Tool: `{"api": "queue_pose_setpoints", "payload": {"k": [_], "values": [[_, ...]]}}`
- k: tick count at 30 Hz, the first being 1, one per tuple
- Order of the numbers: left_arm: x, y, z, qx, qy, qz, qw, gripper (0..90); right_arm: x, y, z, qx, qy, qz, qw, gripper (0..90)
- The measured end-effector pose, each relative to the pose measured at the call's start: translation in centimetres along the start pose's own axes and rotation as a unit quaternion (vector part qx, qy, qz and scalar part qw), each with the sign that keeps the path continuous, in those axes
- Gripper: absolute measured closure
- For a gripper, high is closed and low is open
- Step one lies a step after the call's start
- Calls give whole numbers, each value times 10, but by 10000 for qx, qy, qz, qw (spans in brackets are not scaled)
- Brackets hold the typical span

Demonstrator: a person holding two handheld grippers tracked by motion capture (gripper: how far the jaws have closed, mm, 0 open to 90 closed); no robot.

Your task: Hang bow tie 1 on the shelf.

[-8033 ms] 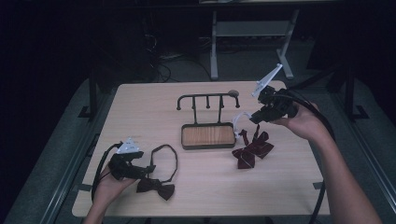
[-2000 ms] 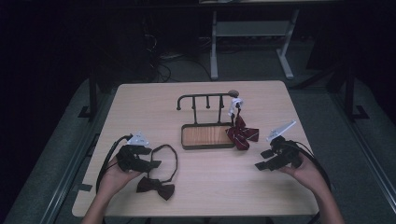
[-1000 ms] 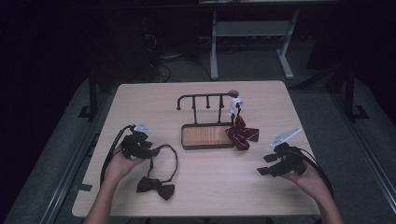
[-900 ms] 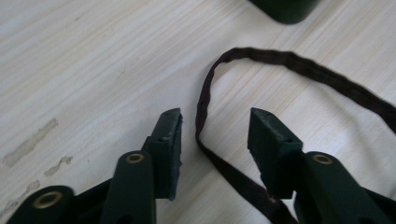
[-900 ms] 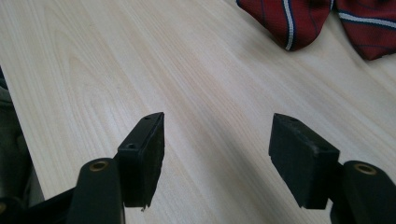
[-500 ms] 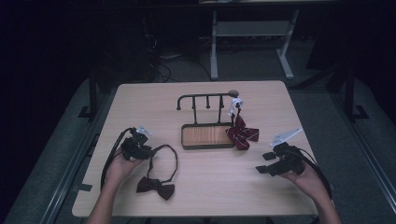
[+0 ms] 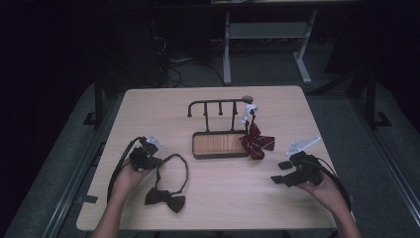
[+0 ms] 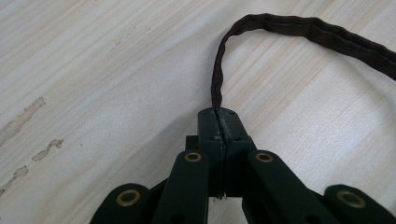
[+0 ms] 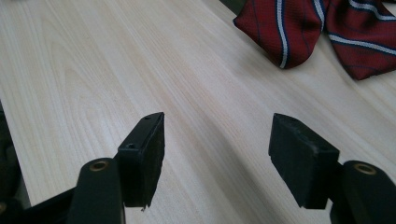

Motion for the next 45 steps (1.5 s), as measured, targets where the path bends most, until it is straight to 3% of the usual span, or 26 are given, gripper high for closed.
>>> {"api": "queue_pose_setpoints", "payload": {"k": [8,19,26,33,45], "values": [[1,4,-4,-45,-14,111,9999,899,-1,2,0,20,-1,26,10000,361],[6,15,-14,-268,238,260,9990,900,0,4,-1,50,76,118,9999,363],[10,20,-17,-395,219,361,9983,900,0,6,0,10,39,138,9999,365],[15,29,-27,-460,386,441,9972,900,-2,5,-1,-5,41,108,9999,367],[19,34,-29,-516,376,542,9965,900,-3,5,-2,-25,49,95,9999,368]]}}
Point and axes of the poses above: each handheld gripper's, and its own axes: z roughly forward along the jaws, x roughly out of its top, y roughly to its right, the point moved 8 cm from there along z, roughly forward along the jaws, and after that the axes turned 11 degrees about -x, right-handed, at the moved point
